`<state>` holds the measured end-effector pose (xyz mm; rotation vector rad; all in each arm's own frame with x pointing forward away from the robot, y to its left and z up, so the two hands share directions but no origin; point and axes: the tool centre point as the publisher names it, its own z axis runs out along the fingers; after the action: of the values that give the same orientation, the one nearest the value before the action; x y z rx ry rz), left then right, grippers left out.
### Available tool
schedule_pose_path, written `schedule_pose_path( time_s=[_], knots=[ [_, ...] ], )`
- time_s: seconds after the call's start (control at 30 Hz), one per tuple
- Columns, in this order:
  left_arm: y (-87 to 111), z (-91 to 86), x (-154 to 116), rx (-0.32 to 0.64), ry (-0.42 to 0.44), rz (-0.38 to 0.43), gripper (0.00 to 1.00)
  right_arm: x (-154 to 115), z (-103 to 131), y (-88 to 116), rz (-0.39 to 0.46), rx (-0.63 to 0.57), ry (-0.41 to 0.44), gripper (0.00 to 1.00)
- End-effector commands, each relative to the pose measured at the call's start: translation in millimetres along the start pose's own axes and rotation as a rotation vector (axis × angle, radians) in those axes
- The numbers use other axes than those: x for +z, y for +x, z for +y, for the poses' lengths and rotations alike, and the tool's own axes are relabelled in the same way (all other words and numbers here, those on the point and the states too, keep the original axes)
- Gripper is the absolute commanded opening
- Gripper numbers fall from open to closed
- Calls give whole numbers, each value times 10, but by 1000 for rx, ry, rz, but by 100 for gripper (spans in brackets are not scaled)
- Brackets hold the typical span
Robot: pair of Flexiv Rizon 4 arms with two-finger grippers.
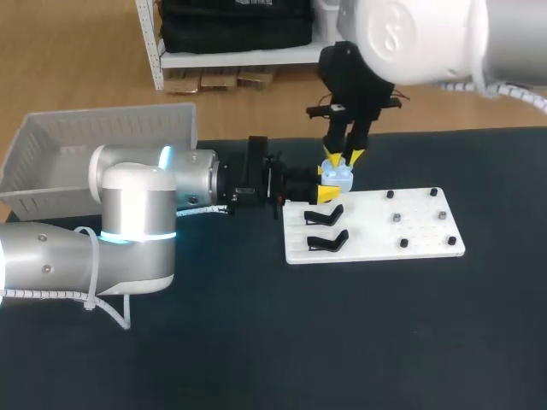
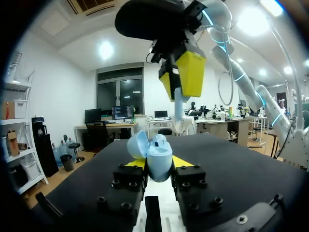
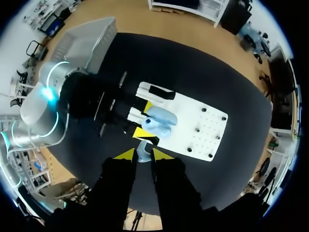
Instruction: Pick up each earbud case from the left stands, insert the matching earbuds, close the lid, and place the case in the box.
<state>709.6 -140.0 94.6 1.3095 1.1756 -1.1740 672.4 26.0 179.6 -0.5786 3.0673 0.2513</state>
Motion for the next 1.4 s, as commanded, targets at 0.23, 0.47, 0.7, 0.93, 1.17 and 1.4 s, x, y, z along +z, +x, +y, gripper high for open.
schedule_pose_path(
  time_s=[0.23, 0.47, 0.7, 0.93, 1.17, 1.4],
  knots=[
    [8, -16, 5, 4, -7, -3, 0, 111, -33, -139, 43, -22, 11, 0],
    [8, -16, 5, 4, -7, -3, 0, 170, -25, -153, 26, -61, 27, 0],
    [8, -16, 5, 4, -7, -3, 0, 165, -50, -162, 13, -70, 34, 0],
    [8, -16, 5, 4, -7, -3, 0, 197, -71, -157, 20, -72, 34, 0],
    [8, -16, 5, 4, -7, -3, 0, 222, -64, -155, 22, -76, 30, 0],
    [8, -16, 5, 4, -7, -3, 0, 249, -71, -164, 22, -74, 27, 0]
  ],
)
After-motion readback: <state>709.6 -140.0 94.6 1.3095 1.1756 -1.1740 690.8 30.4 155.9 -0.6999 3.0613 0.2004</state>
